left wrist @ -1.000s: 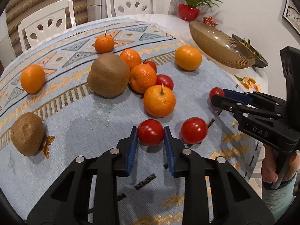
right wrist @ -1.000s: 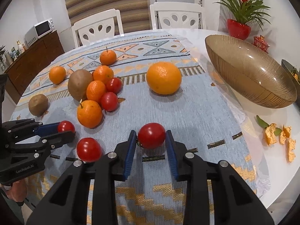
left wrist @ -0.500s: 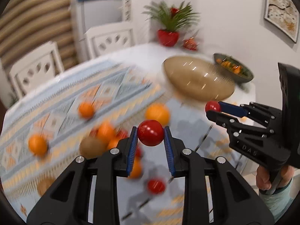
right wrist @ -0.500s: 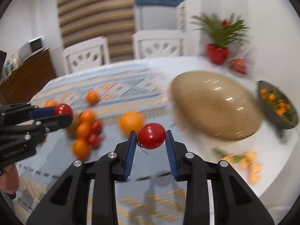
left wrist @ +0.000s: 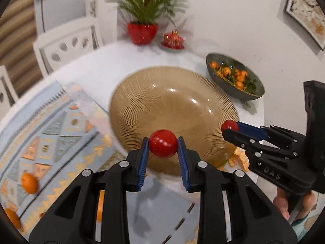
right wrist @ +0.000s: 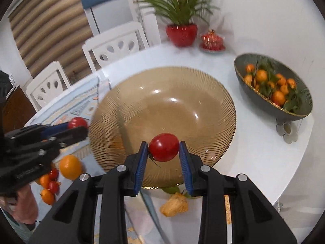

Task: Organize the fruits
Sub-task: 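Carry the tomato with the right tool into the amber bowl and release, then return the right tool to the fruit on the table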

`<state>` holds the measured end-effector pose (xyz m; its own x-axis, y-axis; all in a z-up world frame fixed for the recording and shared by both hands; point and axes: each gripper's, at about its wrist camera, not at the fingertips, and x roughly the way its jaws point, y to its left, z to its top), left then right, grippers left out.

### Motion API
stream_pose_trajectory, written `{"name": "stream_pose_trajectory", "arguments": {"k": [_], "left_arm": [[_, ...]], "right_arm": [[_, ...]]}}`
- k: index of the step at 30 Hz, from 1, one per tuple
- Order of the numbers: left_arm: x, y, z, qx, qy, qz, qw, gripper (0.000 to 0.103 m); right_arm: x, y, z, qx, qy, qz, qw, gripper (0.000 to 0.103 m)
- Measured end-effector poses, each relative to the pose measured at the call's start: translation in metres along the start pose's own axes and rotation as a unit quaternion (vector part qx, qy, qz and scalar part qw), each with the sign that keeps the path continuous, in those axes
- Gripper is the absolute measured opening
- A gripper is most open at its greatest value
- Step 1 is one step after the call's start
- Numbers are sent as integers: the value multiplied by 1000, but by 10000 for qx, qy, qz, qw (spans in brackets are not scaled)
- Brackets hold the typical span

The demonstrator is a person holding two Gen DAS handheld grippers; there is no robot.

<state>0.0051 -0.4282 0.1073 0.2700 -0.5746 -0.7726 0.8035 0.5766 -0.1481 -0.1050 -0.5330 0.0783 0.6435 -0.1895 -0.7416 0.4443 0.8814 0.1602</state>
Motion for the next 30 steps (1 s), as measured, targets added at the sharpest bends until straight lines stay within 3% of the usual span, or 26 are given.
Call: {"name": "stream_pose_trajectory", "arguments": {"k": [5, 12, 14, 23, 30], "left_arm": [[38, 1, -2, -91, 349, -90, 9993, 27], [49, -1, -5, -60, 463, -64, 9989, 29], [46, 0, -5, -79, 421, 9, 9991, 51], [3, 11, -12, -216, 107, 1, 9997, 57], [-55, 26, -32, -388, -282, 56, 9988, 57]], "right_arm": [[15, -3, -1, -50, 218, -118, 9997, 31], [23, -10, -1, -29, 327, -164, 9993, 34], [24, -11, -1, -19, 347, -200, 9992, 34], [-3, -8, -7, 50, 193, -94, 9998, 34], [-36, 22, -19, -108, 20, 113, 9999, 35]]}}
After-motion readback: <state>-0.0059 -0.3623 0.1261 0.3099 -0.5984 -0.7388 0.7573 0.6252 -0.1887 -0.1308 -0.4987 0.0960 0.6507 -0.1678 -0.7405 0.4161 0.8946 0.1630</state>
